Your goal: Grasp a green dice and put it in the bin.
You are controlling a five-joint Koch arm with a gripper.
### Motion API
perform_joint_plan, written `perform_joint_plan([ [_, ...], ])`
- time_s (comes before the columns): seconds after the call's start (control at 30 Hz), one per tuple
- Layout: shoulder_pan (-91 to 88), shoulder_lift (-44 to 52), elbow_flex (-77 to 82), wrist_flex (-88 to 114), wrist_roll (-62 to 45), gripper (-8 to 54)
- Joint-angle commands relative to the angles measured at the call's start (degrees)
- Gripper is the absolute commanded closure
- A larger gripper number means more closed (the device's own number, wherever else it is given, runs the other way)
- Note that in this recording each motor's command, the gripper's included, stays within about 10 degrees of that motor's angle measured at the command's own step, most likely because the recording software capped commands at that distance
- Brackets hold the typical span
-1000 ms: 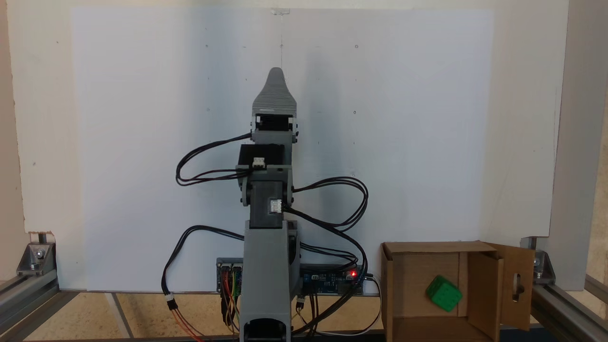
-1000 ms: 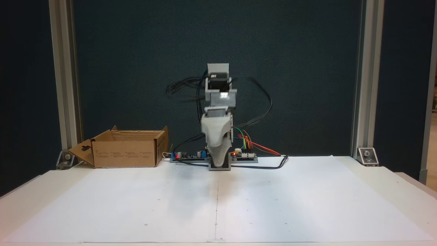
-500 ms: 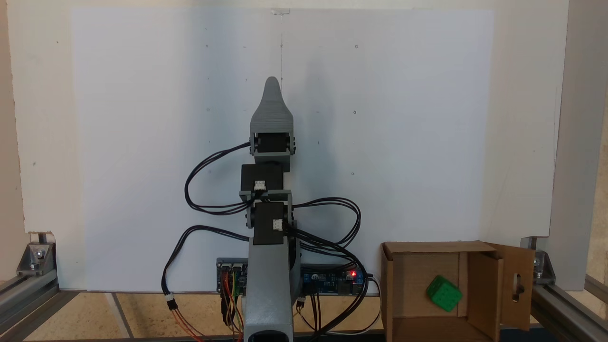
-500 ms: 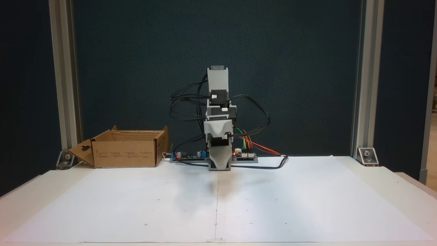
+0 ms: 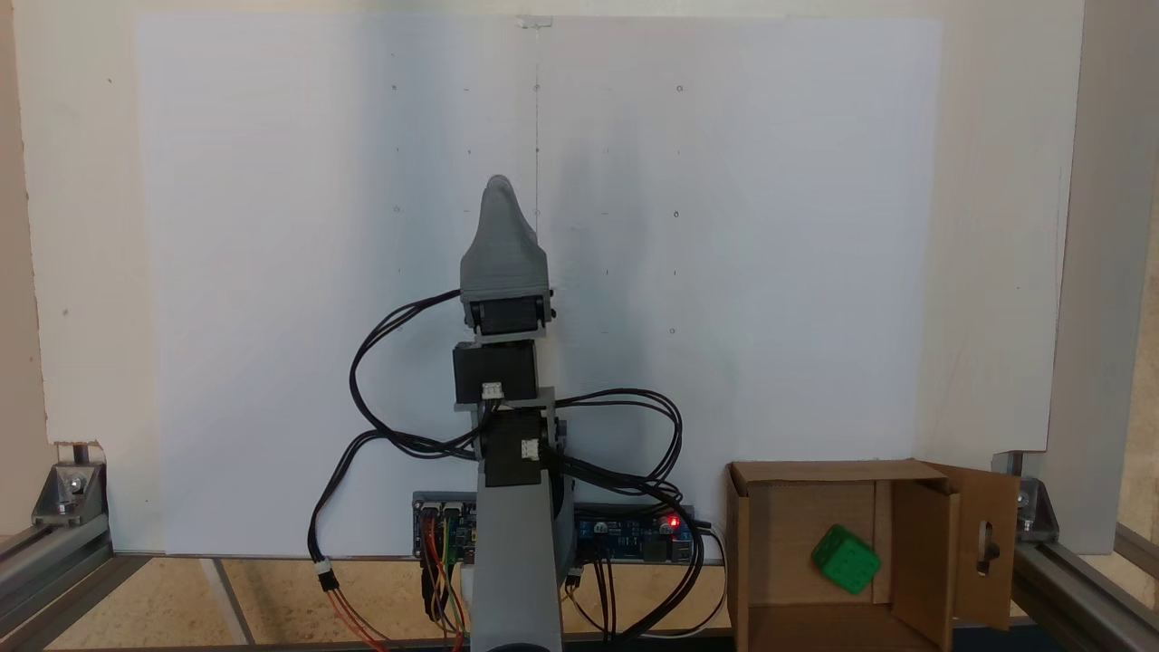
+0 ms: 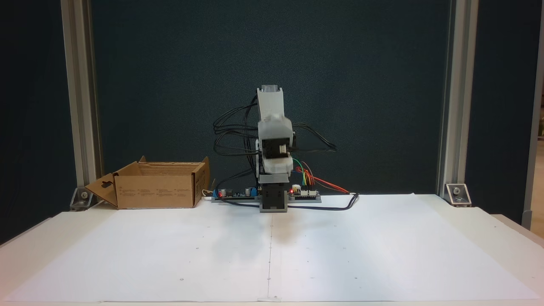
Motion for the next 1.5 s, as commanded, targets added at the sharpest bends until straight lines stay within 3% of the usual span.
perform_joint_plan([
  [0.0,0.0,1.0,-0.2,-9.5,-0.6,2.5],
  [1.47,3.8,1.0,5.9,-12.7,-0.3,0.7],
])
